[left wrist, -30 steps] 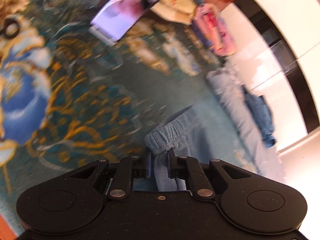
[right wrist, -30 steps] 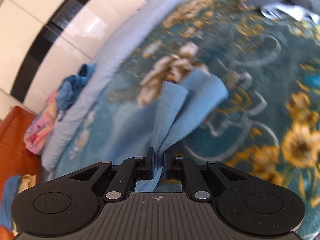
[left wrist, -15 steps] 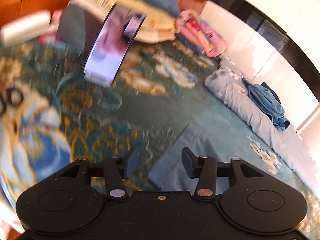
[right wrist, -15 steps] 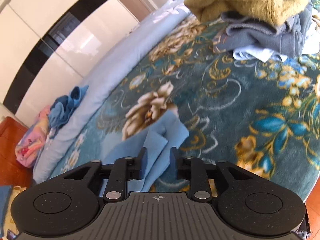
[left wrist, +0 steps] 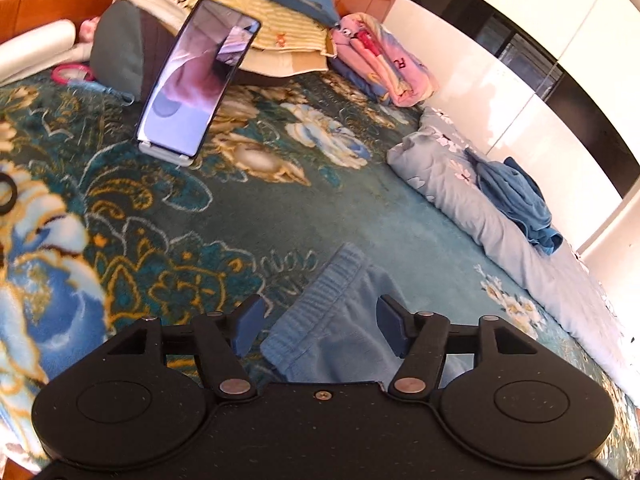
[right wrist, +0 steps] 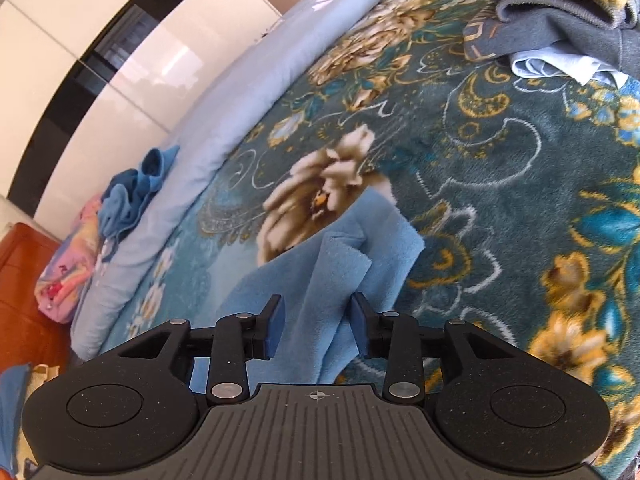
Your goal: Fold clothes
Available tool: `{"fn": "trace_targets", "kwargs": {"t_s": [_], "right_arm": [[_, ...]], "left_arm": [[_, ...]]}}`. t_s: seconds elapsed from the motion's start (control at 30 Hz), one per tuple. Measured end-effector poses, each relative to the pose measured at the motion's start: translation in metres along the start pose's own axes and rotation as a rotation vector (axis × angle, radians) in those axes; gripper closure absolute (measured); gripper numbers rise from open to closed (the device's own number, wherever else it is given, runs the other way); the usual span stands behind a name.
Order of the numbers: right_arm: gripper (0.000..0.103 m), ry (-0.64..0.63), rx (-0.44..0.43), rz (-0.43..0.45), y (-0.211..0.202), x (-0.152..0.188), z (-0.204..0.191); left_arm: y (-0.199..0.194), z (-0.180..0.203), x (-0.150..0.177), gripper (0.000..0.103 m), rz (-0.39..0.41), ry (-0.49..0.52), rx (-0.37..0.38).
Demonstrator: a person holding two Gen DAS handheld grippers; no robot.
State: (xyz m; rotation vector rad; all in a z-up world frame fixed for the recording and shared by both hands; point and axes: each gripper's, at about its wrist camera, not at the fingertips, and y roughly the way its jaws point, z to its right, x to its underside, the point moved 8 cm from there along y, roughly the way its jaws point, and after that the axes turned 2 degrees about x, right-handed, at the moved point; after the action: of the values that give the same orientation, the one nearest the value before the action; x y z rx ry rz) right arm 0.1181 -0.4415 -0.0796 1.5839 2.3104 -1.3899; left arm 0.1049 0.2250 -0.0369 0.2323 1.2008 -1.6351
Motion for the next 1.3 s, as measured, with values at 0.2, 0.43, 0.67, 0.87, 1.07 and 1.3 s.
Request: {"fn": "trace_targets", "kwargs": {"t_s": [0.2, 0.43, 0.67, 0.87, 1.07, 1.3], "right_arm": [[0.071, 0.008, -0.024, 0.022, -0.002, -0.001, -0.003], [0.071, 0.02, -0.024, 0.031, -0.002, -0.007, -0.001], [0.071, 0.086, -0.033, 0.022, 0.012, -0.004, 0.005], [0.073, 0.03, -0.007, 0.015, 0.018, -0.006, -0.011], [0.086, 0.119, 0.011, -0.007, 0.023, -0.001, 0.003], [0.099, 0.089, -0.119, 0.082, 0.001, -0.034, -0.039]], "left_arm": [[0.002, 0.001, -0.003, 0.043, 0.004, 0.002, 0.001], [0.006, 0.001, -0.001, 0.042, -0.007, -0.003, 0.0], [0.007, 0.002, -0.001, 0.042, -0.01, -0.006, 0.004], [0.005, 0.004, -0.004, 0.042, -0.007, -0.013, 0.015], [0.005, 0.001, -0.003, 0.042, -0.011, -0.028, 0.011], [0.001, 0.007, -0.005, 0.042, 0.002, -0.017, 0.034]]}}
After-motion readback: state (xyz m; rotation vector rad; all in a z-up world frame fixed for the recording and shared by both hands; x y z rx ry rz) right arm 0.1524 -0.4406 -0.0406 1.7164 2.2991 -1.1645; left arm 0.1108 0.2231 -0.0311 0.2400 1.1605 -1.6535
